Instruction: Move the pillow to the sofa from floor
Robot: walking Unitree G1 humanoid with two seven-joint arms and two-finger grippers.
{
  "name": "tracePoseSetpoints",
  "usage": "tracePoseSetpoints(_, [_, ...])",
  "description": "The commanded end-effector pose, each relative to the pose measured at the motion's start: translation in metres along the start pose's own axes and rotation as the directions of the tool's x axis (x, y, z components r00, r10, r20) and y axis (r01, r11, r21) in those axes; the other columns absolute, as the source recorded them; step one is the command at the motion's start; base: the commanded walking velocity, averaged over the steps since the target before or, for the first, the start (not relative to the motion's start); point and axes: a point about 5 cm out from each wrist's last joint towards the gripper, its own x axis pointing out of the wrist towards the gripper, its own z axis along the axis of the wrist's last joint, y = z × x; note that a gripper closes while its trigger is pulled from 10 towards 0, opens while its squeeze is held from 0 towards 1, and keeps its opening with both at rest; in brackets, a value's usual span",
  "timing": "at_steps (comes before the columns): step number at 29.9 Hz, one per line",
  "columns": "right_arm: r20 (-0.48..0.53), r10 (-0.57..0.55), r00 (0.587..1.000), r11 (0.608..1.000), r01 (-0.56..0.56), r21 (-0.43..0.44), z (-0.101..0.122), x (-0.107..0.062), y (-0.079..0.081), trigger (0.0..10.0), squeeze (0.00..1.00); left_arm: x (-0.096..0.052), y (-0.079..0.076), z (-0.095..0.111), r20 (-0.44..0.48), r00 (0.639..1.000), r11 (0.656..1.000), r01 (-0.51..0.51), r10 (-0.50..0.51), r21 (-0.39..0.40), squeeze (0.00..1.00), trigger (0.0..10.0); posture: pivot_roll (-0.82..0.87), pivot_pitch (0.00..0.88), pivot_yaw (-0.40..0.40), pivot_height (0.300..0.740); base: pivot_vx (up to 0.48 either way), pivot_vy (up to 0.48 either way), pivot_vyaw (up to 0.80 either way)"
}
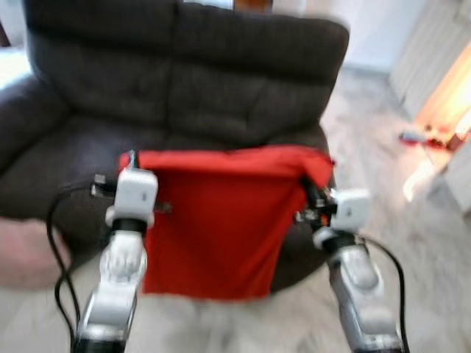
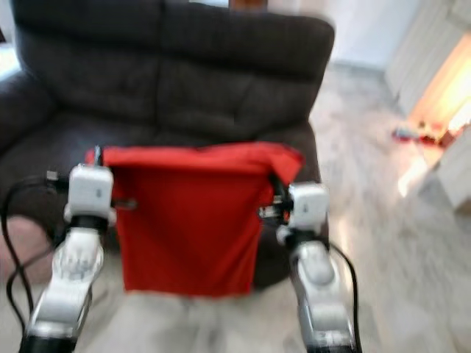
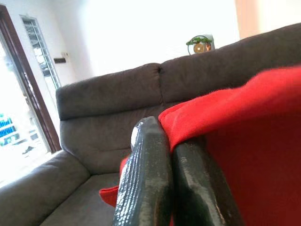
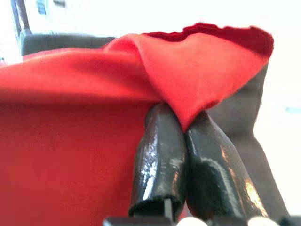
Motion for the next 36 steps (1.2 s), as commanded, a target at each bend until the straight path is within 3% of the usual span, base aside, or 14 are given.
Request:
tracePoseSetpoints(1, [0.101,-0.046,0.994,0.999,0.046,-0.002,0.023,0.007,-0.009,10.0,0.0,0.009,0.017,0.018,0.077,0.995,0.998,-0.069,0.069,-0.007,0.0,10.0,0.13,0.0,-0.125,0.74,0.439,0.0,0.0])
tracePoseSetpoints(19, [0.148,-0.011,0.989,1.0,0.009,0.017,0.044,0.017,0.0,10.0,0.0,0.027,0.036,0.046,0.145,0.98,0.991,-0.129,0.134,-0.044,0.0,10.0,0.14,0.0,-0.136,0.74,0.419,0.0,0.0])
tracePoseSetpoints(27, [0.224,-0.012,0.975,1.0,0.006,0.029,0.068,0.027,0.002,10.0,0.0,0.038,0.046,0.063,0.181,0.97,0.987,-0.151,0.159,-0.058,0.0,10.0,0.14,0.0,-0.135,0.74,0.411,0.0,0.0])
tracePoseSetpoints(36, [0.25,-0.015,0.968,1.0,0.008,0.03,0.077,0.03,0.001,10.0,0.0,0.039,0.046,0.066,0.18,0.97,0.986,-0.15,0.16,-0.07,0.0,10.0,0.14,0.0,-0.136,0.74,0.4,0.0,0.0])
